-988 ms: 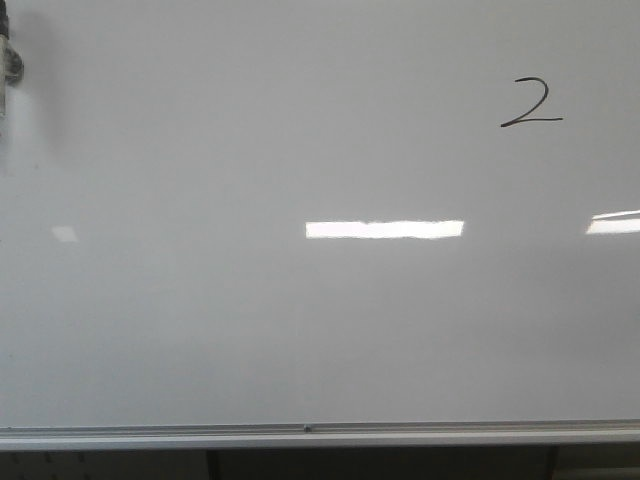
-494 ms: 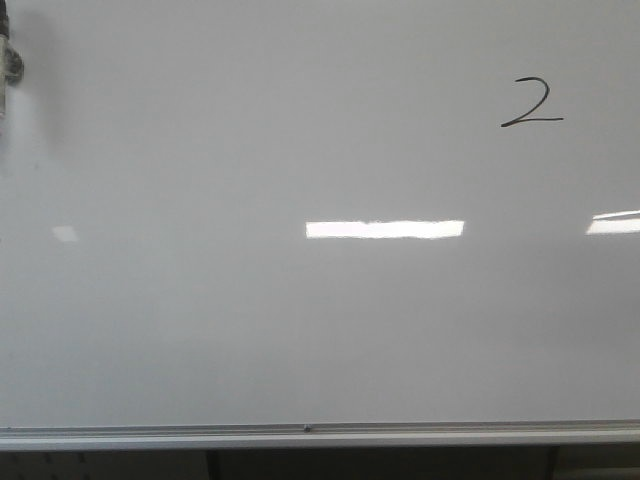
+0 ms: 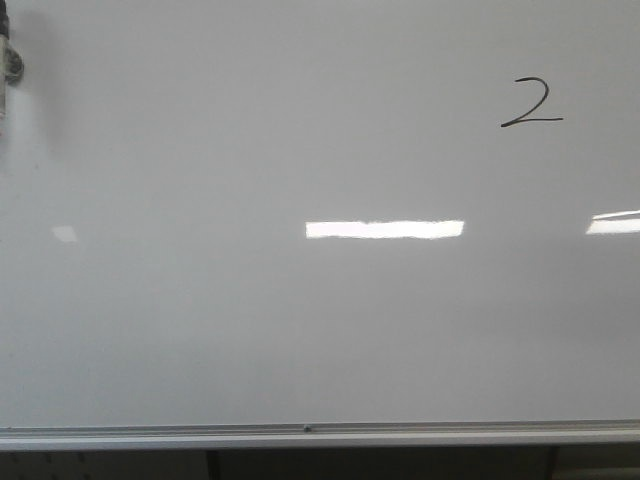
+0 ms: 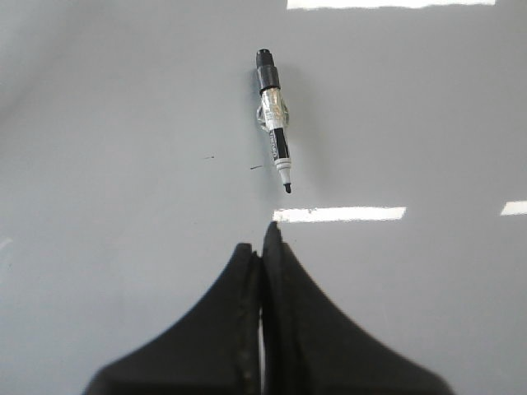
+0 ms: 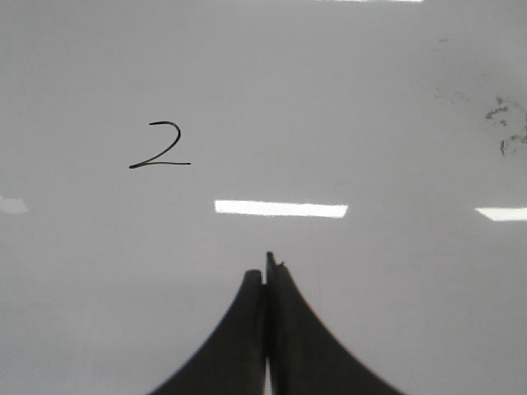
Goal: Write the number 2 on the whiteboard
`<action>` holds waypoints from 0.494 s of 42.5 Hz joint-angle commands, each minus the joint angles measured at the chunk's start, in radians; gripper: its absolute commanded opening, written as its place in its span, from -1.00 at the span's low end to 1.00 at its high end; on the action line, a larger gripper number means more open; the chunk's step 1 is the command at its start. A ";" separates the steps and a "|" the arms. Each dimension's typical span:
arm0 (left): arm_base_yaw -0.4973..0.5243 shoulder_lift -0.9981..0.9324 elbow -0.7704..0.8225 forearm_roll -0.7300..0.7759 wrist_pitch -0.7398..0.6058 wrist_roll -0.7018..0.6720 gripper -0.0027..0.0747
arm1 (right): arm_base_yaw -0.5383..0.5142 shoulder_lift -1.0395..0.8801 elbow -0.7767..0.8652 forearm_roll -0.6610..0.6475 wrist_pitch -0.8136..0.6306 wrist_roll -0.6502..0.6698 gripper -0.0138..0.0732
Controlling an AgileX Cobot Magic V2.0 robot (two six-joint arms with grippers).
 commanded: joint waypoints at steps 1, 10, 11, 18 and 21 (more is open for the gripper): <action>-0.004 -0.026 0.037 -0.009 -0.077 -0.003 -0.98 | -0.005 -0.019 -0.002 -0.044 -0.077 0.041 -0.84; -0.004 -0.026 0.037 -0.009 -0.077 -0.003 -0.98 | 0.027 -0.019 -0.002 -0.044 -0.077 0.041 -0.84; -0.004 -0.026 0.037 -0.009 -0.077 -0.003 -0.98 | 0.033 -0.019 -0.002 -0.044 -0.077 0.041 -0.84; -0.004 -0.026 0.037 -0.009 -0.077 -0.003 -0.98 | 0.042 -0.019 -0.002 -0.044 -0.077 0.041 -0.84; -0.004 -0.026 0.037 -0.009 -0.077 -0.003 -0.98 | 0.042 -0.019 -0.002 -0.044 -0.077 0.041 -0.84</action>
